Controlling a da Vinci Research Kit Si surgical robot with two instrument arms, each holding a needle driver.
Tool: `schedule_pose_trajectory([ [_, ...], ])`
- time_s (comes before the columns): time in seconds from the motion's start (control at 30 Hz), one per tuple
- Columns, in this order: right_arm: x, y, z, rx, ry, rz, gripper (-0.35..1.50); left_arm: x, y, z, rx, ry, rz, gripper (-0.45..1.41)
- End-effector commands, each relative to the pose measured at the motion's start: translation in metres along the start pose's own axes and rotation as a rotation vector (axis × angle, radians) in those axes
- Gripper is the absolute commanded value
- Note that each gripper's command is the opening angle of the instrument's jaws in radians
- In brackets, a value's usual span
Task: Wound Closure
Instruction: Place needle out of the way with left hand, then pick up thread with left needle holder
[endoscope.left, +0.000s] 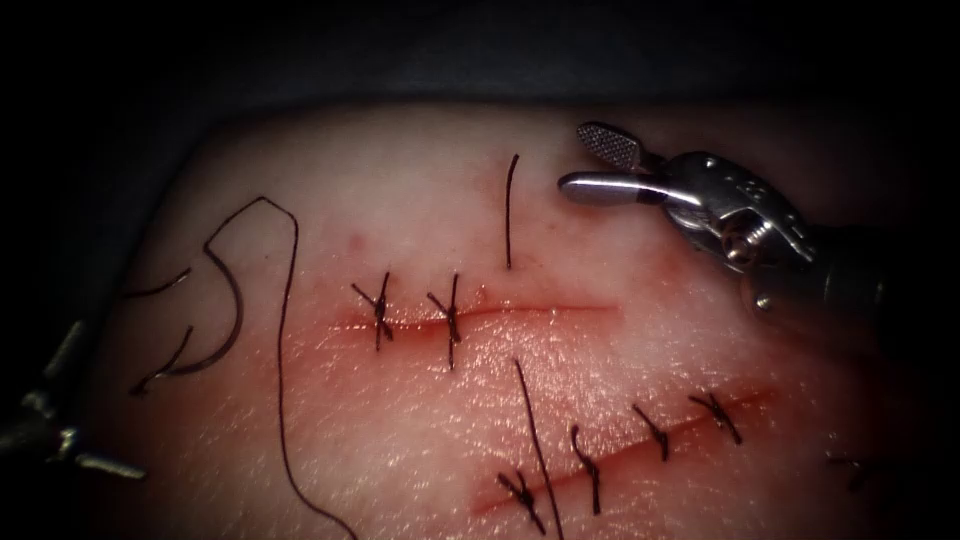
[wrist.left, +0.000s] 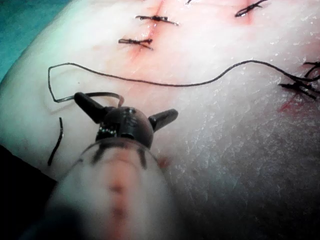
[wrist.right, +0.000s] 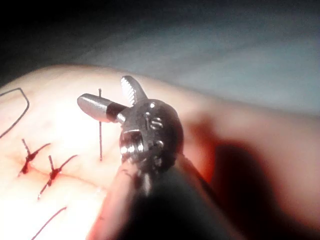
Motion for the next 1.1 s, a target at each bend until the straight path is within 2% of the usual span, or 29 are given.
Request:
schedule_pose_trajectory([
  [0.03, 0.0001, -0.0001, 0.001, 0.005, 0.0, -0.009, 1.18, 0.0005, 0.0002, 0.0008, -0.023, 0.025, 0.001, 1.22],
  [0.1, -0.0002, -0.0001, 0.0007, 0.009, -0.011, -0.025, 1.18, 0.0012, 0.0008, 0.0011, -0.039, 0.042, 0.0, 1.15],
  [0.17, -0.0004, -0.0001, 0.0003, 0.013, -0.02, -0.041, 1.18, 0.0024, 0.0014, 0.0019, -0.053, 0.066, 0.019, 0.96],
  [0.3, -0.0008, -0.0001, -0.0012, 0.029, -0.029, -0.054, 1.16, 0.0052, 0.0034, 0.0048, -0.079, 0.168, 0.108, 0.91],
  [0.33, -0.0009, -0.0001, -0.0015, 0.034, -0.03, -0.056, 1.16, 0.0061, 0.0041, 0.0059, -0.08, 0.2, 0.17, 0.86],
  [0.43, -0.001, 0.0001, -0.0027, 0.029, -0.034, -0.064, 1.14, 0.008, 0.006, 0.0084, -0.119, 0.284, 0.23, 0.75],
  [0.47, -0.0011, 0.0003, -0.0033, 0.028, -0.039, -0.073, 1.14, 0.0095, 0.0075, 0.0104, -0.148, 0.319, 0.27, 0.75],
  [0.5, -0.0011, 0.0003, -0.0033, 0.028, -0.039, -0.073, 1.14, 0.0095, 0.0075, 0.0104, -0.148, 0.319, 0.27, 0.75],
  [0.6, -0.0012, 0.0006, -0.0044, 0.018, -0.041, -0.076, 1.13, 0.0114, 0.0092, 0.0133, -0.181, 0.368, 0.36, 0.75],
  [0.73, -0.0015, 0.0006, -0.0057, 0.014, -0.042, -0.086, 1.11, 0.0125, 0.0109, 0.017, -0.225, 0.358, 0.442, 0.75],
  [0.8, -0.0018, 0.0002, -0.0068, 0.018, -0.042, -0.098, 1.11, 0.0116, 0.0124, 0.0198, -0.274, 0.298, 0.496, 0.76],
  [0.93, -0.002, -0.0002, -0.0073, 0.019, -0.042, -0.102, 1.09, 0.0109, 0.0127, 0.0213, -0.285, 0.292, 0.509, 0.73],
  [1.0, -0.002, -0.0004, -0.0073, 0.019, -0.042, -0.102, 1.09, 0.0104, 0.0127, 0.0222, -0.282, 0.301, 0.527, 0.68],
  [1.03, -0.002, -0.0005, -0.0072, 0.018, -0.041, -0.102, 1.09, 0.01, 0.0127, 0.0234, -0.281, 0.306, 0.532, 0.59],
  [1.1, -0.002, -0.0005, -0.0071, 0.017, -0.041, -0.102, 1.09, 0.01, 0.0127, 0.0238, -0.279, 0.307, 0.538, 0.56],
])
